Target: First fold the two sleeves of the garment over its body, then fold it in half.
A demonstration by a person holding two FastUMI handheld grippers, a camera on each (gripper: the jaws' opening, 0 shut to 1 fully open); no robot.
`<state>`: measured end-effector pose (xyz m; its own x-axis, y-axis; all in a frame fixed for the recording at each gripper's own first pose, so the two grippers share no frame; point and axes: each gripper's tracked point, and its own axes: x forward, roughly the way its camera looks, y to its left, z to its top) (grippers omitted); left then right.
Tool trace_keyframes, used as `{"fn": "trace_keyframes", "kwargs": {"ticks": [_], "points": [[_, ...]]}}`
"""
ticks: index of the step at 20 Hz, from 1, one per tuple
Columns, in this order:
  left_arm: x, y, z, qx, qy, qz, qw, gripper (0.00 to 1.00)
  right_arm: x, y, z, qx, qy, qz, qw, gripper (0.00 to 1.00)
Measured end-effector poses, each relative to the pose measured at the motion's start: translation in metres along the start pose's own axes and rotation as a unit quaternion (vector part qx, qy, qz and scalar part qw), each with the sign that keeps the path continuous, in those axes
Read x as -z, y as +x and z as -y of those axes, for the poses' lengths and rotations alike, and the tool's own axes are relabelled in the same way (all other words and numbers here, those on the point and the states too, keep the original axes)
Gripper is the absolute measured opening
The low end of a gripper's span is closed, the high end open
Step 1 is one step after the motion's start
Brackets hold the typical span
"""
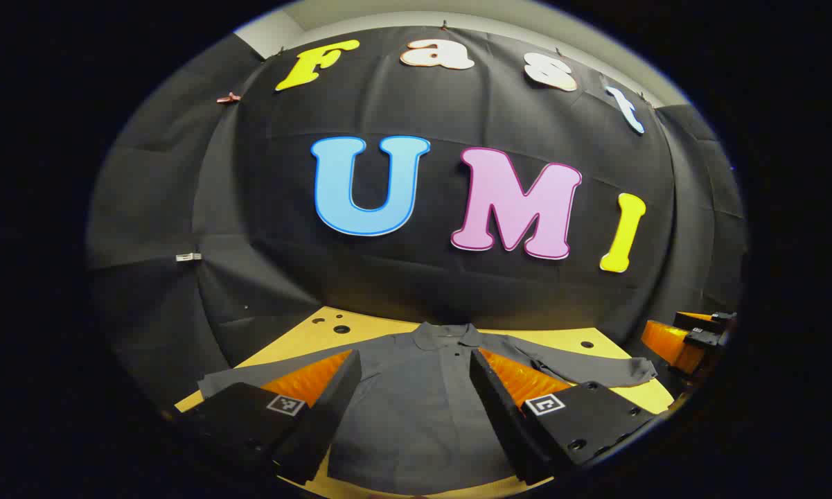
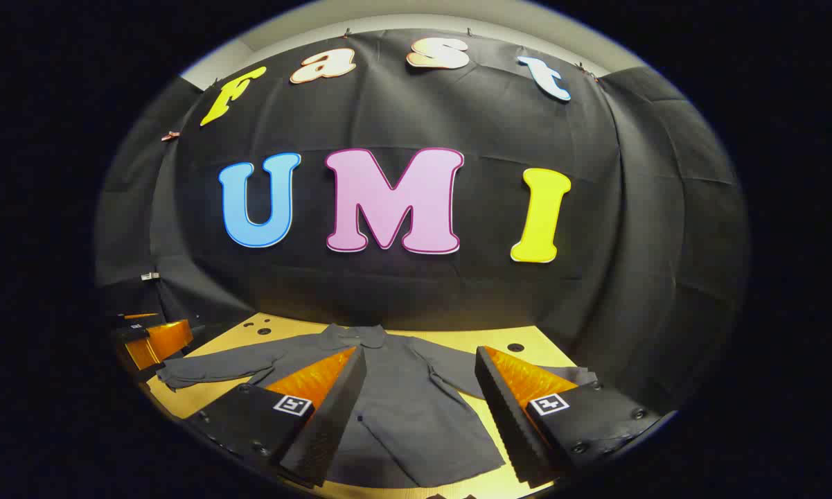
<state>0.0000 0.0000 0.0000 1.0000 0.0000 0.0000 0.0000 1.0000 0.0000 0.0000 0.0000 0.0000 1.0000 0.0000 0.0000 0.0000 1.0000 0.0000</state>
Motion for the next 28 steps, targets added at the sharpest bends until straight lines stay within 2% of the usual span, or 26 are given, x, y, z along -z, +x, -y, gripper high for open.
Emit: {"fn": "trace_keyframes", "kwargs": {"ticks": [5,10,14,21,28], "points": [[0.01,0.013,0.02,0.021,0.027,-0.017,0.999,0.99,-0.007,0.008,0.007,0.007,0.009,0.012,1.0,0.98],[0.015,0.019,0.028,0.024,0.017,-0.034,0.999,0.99,0.004,0.018,0.004,-0.007,0.014,-0.003,1.0,0.98],[0.007,0.032,0.009,-0.014,0.011,-0.03,0.999,0.99,0.011,0.025,0.002,-0.018,0.01,-0.013,1.0,0.98],[0.019,0.038,-0.01,-0.062,0.015,-0.05,0.997,0.99,0.021,0.052,0.012,-0.032,0.018,-0.035,0.999,0.98],[0.024,0.053,-0.002,-0.101,0.009,-0.051,0.994,0.99,0.044,0.091,0.037,-0.049,0.039,-0.068,0.996,0.98]]}}
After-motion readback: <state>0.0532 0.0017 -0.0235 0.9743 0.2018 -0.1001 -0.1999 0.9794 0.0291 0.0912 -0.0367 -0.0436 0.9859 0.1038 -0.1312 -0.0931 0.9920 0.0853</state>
